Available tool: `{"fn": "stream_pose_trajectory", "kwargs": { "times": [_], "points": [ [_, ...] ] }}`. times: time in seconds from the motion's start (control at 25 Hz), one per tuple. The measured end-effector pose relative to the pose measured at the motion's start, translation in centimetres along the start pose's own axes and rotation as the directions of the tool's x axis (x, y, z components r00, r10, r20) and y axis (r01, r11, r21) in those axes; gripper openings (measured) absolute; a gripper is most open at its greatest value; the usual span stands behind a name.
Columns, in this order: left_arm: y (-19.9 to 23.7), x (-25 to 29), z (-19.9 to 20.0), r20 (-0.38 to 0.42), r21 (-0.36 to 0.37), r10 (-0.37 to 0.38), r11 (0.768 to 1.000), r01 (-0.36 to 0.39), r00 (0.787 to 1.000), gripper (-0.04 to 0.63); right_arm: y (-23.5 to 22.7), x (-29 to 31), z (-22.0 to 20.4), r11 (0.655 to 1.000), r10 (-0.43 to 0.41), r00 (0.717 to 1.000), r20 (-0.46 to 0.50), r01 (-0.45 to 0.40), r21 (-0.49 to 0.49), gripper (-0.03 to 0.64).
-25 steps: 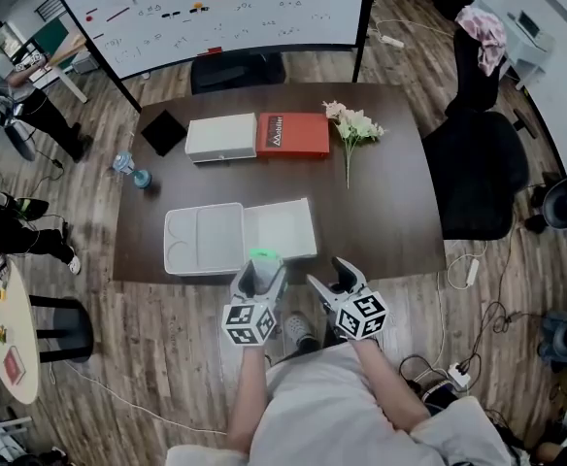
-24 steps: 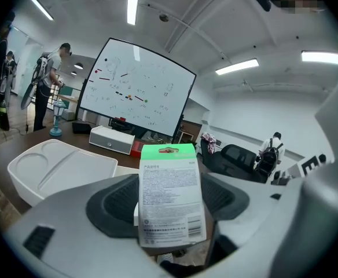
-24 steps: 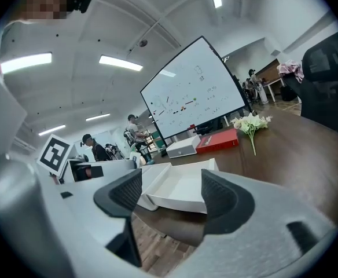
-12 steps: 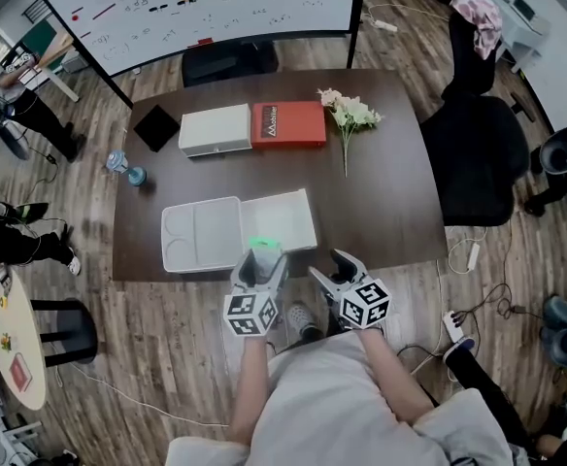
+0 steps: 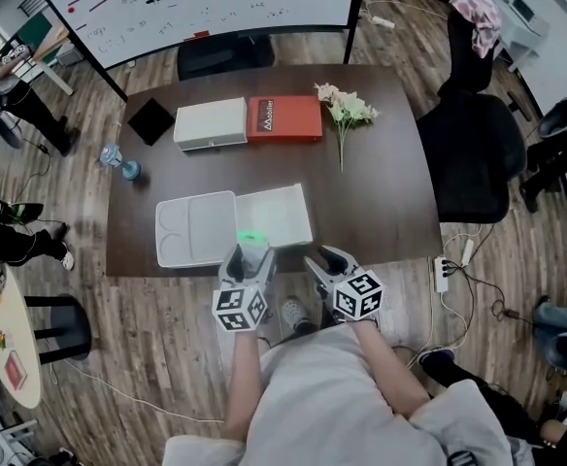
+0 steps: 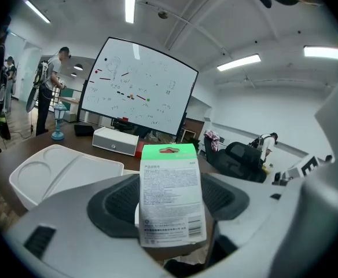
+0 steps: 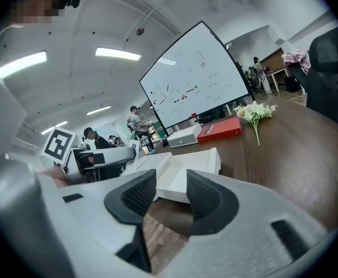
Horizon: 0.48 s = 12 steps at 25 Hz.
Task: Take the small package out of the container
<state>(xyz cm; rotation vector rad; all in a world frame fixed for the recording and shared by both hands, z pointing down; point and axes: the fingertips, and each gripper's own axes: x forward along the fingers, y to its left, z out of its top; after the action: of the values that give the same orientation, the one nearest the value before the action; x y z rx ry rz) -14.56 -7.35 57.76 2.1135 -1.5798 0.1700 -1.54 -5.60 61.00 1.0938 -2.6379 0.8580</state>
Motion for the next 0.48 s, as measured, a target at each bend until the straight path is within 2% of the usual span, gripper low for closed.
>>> {"fn": "stream_pose_trajectory", "kwargs": {
  "times": [0.16,0.32,0.48],
  "points": [
    [-0.1,-0.2,0.0,0.012,-0.005,-0.004,1.0,0.004,1.0,0.321,0.1,-0.1,-0.5,1.0,-0.002,1.0,-0.011,0.002,-0.007,0.106],
    [-0.8,-0.1,-0.5,0.019,-0.005,-0.007,1.0,0.007,1.0,0.321,0.0,-0.6,-1.0,1.0,0.009,1.0,-0.011,-0.009,-0.015,0.004],
    [-0.9,-0.2,-0.6,0.026,-0.007,0.005,1.0,-0.004,1.0,0.321,-0.1,-1.1,-1.2,1.0,0.006,1.0,-0.017,-0.007,-0.024,0.002]
  ]
}}
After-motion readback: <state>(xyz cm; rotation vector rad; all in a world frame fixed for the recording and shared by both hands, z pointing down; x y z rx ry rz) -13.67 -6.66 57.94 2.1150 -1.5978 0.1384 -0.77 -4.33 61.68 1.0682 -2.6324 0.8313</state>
